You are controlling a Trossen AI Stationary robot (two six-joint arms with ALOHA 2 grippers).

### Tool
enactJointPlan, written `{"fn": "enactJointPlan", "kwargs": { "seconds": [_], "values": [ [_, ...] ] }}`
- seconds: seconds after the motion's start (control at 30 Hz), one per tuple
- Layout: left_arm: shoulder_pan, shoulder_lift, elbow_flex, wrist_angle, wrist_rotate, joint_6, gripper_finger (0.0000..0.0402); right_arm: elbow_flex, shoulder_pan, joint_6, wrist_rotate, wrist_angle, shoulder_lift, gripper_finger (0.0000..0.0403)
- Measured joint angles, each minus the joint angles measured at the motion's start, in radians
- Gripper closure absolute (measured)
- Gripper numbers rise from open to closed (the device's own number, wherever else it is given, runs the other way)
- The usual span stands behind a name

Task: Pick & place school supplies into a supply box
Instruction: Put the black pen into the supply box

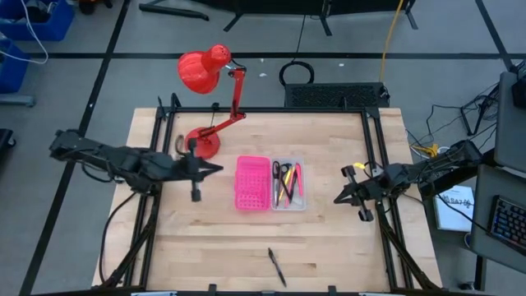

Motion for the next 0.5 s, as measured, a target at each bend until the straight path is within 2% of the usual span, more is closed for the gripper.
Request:
{"fn": "enactJointPlan", "kwargs": {
  "seconds": [0.17,0.33,0.4,0.5],
  "values": [
    [-0.018,-0.197,-0.193,0.198,0.048,0.034,0.0396,0.000,0.000,-0.031,0.000,0.074,0.000,0.0403],
    [-0.046,-0.339,-0.350,0.258,0.045,0.110,0.0397,0.000,0.000,-0.054,0.004,0.162,0.000,0.0403],
    [-0.035,-0.379,-0.401,0.263,0.057,0.116,0.0397,-0.001,0.000,-0.066,0.033,0.185,0.000,0.0403],
    [-0.018,-0.436,-0.454,0.253,0.135,0.134,0.0398,-0.001,0.000,-0.066,0.127,0.193,0.000,0.0403]
  ]
}}
